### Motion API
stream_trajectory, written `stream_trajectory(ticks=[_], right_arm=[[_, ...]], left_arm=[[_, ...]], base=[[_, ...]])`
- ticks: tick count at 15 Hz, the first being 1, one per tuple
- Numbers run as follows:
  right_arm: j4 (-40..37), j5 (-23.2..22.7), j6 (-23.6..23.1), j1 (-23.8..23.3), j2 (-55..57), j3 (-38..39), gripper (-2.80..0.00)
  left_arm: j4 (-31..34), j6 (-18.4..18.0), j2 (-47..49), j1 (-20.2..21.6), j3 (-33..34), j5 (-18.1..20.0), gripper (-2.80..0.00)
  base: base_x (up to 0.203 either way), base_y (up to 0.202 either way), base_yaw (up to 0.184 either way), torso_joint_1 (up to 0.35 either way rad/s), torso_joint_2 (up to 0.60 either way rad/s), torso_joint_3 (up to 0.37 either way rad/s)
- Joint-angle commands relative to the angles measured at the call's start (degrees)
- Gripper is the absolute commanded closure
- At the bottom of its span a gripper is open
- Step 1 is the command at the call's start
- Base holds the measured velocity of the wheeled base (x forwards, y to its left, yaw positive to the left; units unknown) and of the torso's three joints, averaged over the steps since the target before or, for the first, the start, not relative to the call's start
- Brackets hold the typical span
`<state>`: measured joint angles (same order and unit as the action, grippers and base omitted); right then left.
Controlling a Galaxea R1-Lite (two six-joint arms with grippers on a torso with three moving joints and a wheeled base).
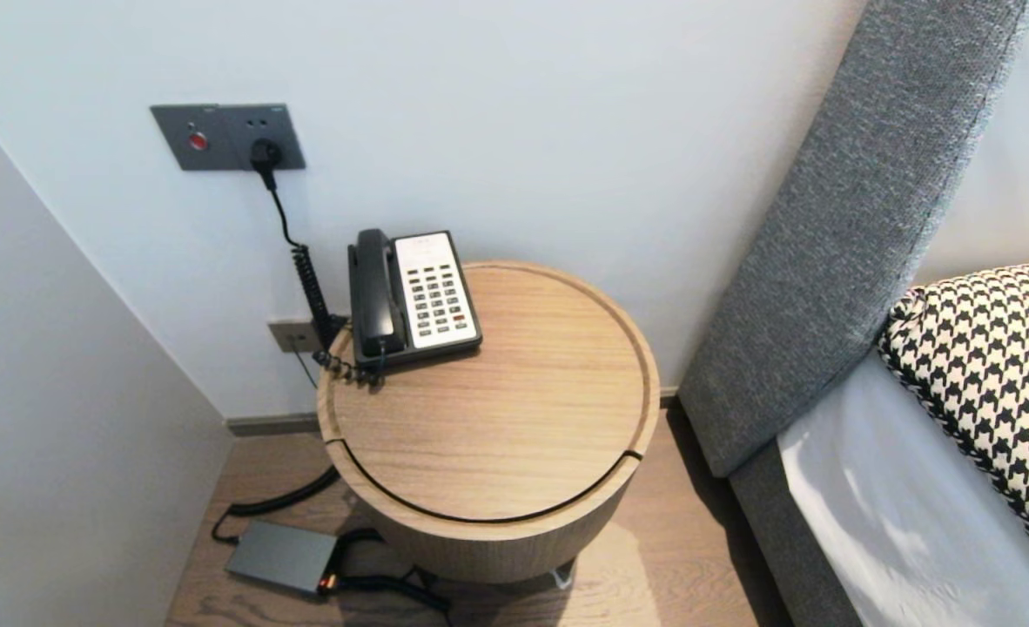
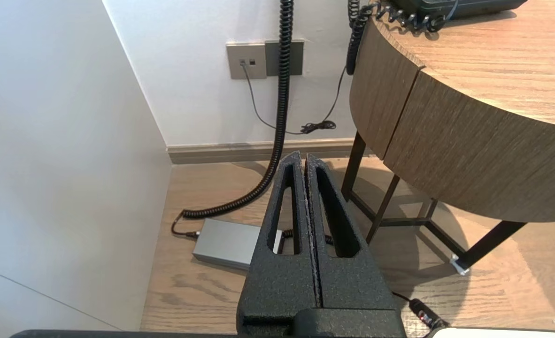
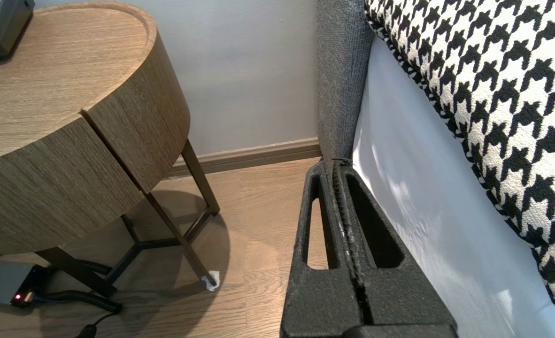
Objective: Open the nightstand drawer
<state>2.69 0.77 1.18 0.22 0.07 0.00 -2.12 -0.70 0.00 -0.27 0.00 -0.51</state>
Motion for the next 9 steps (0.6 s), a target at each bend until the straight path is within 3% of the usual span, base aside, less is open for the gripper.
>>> stream_trajectory(ticks=[1,9], right_arm=[[0.03,0.02,-0.02,0.04,0.01,1.41,0.00],[0.03,0.02,0.05,0.04,0.01,1.41,0.00]], left_arm=[[-0.08,0.00,-0.09,0.00,0.53,-0.02,0.00],[2.56,0.09,-0.05,0.00,-0.26,-0.02,0.00]], base=[[0.000,0.000,0.000,0.000,0.00,0.000],[0.000,0.000,0.000,0.000,0.00,0.000]])
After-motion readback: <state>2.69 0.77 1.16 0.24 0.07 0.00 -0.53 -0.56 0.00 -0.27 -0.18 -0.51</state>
